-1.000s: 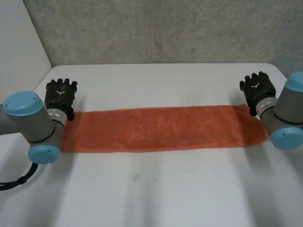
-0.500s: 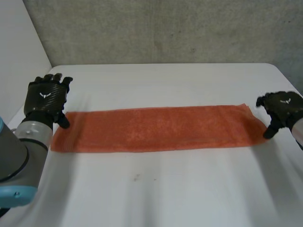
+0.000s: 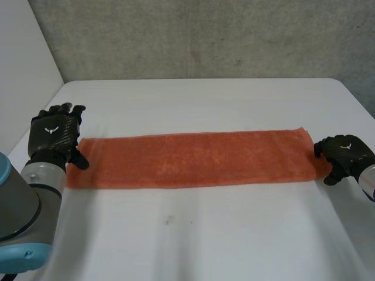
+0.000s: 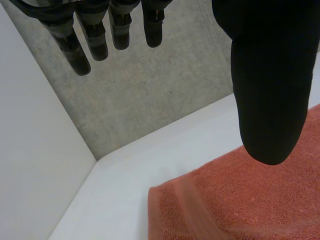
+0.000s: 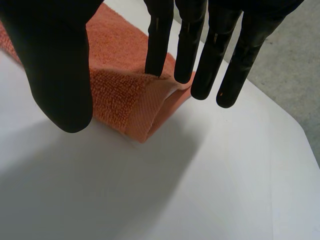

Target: Fold the laundry

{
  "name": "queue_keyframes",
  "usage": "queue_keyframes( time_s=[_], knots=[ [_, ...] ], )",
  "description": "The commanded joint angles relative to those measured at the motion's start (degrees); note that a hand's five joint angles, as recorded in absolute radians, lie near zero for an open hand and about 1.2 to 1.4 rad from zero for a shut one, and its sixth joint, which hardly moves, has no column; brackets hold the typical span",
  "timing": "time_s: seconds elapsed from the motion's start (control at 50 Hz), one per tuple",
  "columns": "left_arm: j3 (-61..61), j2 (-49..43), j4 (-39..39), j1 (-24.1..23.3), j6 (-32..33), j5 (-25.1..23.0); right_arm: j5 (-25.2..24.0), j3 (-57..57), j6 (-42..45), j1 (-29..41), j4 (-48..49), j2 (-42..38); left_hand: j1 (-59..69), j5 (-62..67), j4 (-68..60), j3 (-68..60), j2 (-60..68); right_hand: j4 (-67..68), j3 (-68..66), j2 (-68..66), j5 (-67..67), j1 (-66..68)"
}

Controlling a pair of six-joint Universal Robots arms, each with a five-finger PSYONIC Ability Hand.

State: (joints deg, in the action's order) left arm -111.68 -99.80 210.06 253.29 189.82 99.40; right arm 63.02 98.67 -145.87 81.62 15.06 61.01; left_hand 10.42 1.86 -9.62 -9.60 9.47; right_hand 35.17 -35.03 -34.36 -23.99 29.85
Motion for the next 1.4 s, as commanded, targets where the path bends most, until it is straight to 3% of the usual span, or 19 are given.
queue_keyframes(
  time_s=[0.02, 0.04, 0.08, 0.2, 0.24, 0.34, 0.44, 0.54, 0.64, 0.68, 0.74, 0.84, 0.94, 1.18, 1.2, 1.22, 1.24, 1.26, 1.4],
  knots=[
    [0.0, -0.2, -0.1, -0.1, 0.0, -0.1, 0.4, -1.2, 1.6, 0.2, 1.3, -1.9, -0.4, -1.9, -0.4, -0.4, 0.5, 20.9, -21.1, -21.7, -22.1, 26.2],
    [0.0, -0.2, -0.1, -0.1, 0.0, -0.1, 0.4, -1.2, 1.6, 0.2, 1.3, -1.9, -0.4, -1.9, -0.4, -0.4, 0.5, 21.0, -21.1, -21.8, -22.2, 26.3],
    [0.0, -0.2, -0.1, -0.1, 0.0, -0.1, 0.6, -1.8, 1.6, 0.2, 2.9, -2.4, -0.4, -1.9, -0.4, -0.4, 0.5, 44.7, -44.9, -45.5, -45.9, 50.0],
    [-0.2, 0.0, -0.3, -0.1, 0.0, -0.1, 4.9, -3.7, 1.4, -0.1, 3.7, -2.8, -0.4, -1.9, -0.4, -0.4, 0.5, 44.8, -45.0, -45.6, -46.0, 50.1],
    [-0.5, 0.0, -0.4, -0.1, 0.0, -0.1, 11.0, -5.3, 1.7, -1.3, 3.6, -2.8, -0.4, -1.9, -0.4, -0.4, 0.5, 44.8, -45.0, -45.6, -46.0, 50.1],
    [-0.6, 0.1, -0.4, -0.1, -0.1, -0.2, 17.7, -8.5, 4.4, -7.7, 1.9, -3.1, -0.4, -1.9, -0.4, -0.4, 0.5, 44.8, -45.0, -45.6, -46.0, 50.1],
    [-0.6, 0.0, -0.4, -0.1, 0.0, -0.2, 17.8, -11.6, 8.6, -12.0, -2.4, -2.5, -0.4, -1.9, -0.4, -0.4, 0.5, 44.8, -45.0, -45.6, -46.0, 50.1],
    [-0.9, 0.0, -0.4, -0.2, 0.0, -0.2, 15.9, -13.5, 5.4, -9.5, -3.9, -1.5, -0.4, -1.9, -0.4, -0.4, 0.5, 44.8, -45.0, -45.6, -46.0, 50.1],
    [-0.9, 0.1, -0.4, -0.1, 0.0, -0.1, 14.2, -15.5, -0.8, 2.4, -3.7, 2.6, -0.4, -1.9, -0.4, -0.4, 0.5, 44.8, -45.0, -45.6, -46.0, 50.1],
    [-0.9, 0.1, -0.4, -0.1, 0.0, -0.1, 13.6, -18.1, -3.1, 11.0, -3.7, 3.2, -0.4, -1.9, -0.4, -0.4, 0.5, 44.8, -45.0, -45.6, -46.0, 50.1],
    [-0.7, 0.1, -0.4, 0.1, 0.0, -0.1, 13.1, -19.8, -4.1, 15.3, -3.6, 3.2, -0.4, -1.9, -0.4, -0.4, 0.5, 44.8, -45.0, -45.6, -46.0, 50.1],
    [-0.7, 0.2, -0.4, 0.2, 0.0, 0.0, 8.1, -26.9, -6.4, 32.2, -3.6, -3.0, -0.4, -1.9, -0.4, -0.4, 0.5, 44.8, -45.0, -45.6, -46.0, 50.1],
    [-0.9, 0.2, -0.4, 0.2, 0.0, 0.0, 4.8, -31.6, -6.7, 43.3, -3.6, -9.2, -0.4, -1.9, -0.4, -0.4, 0.5, 44.8, -45.0, -45.6, -46.0, 50.1],
    [-1.0, -0.2, -0.4, -0.1, 0.1, -0.1, 5.0, -34.7, -6.5, 53.5, -4.0, -19.8, -0.4, -1.9, -0.4, -0.4, 0.5, 44.8, -45.0, -45.6, -46.0, 50.1],
    [-1.0, -0.2, -0.4, -0.1, 0.1, -0.1, 5.1, -34.6, -6.5, 53.5, -4.2, -19.6, -0.4, -1.9, -0.4, -0.4, 0.5, 32.9, -33.0, -33.7, -34.1, 38.2],
    [-0.9, -0.2, -0.4, -0.2, 0.1, -0.1, 5.5, -34.3, -6.5, 53.2, -4.2, -18.9, -0.4, -1.9, -0.4, -0.4, 0.5, 4.8, -4.9, -5.6, -6.0, 10.1],
    [-0.9, -0.2, -0.4, -0.2, 0.1, -0.2, 5.5, -34.2, -6.5, 53.2, -4.2, -18.9, -0.4, -1.9, -0.4, -0.4, 0.5, 4.5, -4.7, -5.3, -5.7, 9.8],
    [-0.9, -0.2, -0.4, -0.2, 0.1, -0.2, 6.4, -33.7, -6.7, 53.0, -4.2, -17.8, -0.4, -1.9, -0.4, -0.4, 0.5, -21.6, 21.5, 20.8, 20.4, -16.3],
    [1.4, -0.7, 0.3, -4.1, 0.2, -1.1, 13.0, -28.6, -10.0, 47.8, -4.4, -7.5, -0.4, -1.9, -0.4, -0.4, 0.5, -25.2, 25.0, 24.4, 24.0, -19.9]
  ],
)
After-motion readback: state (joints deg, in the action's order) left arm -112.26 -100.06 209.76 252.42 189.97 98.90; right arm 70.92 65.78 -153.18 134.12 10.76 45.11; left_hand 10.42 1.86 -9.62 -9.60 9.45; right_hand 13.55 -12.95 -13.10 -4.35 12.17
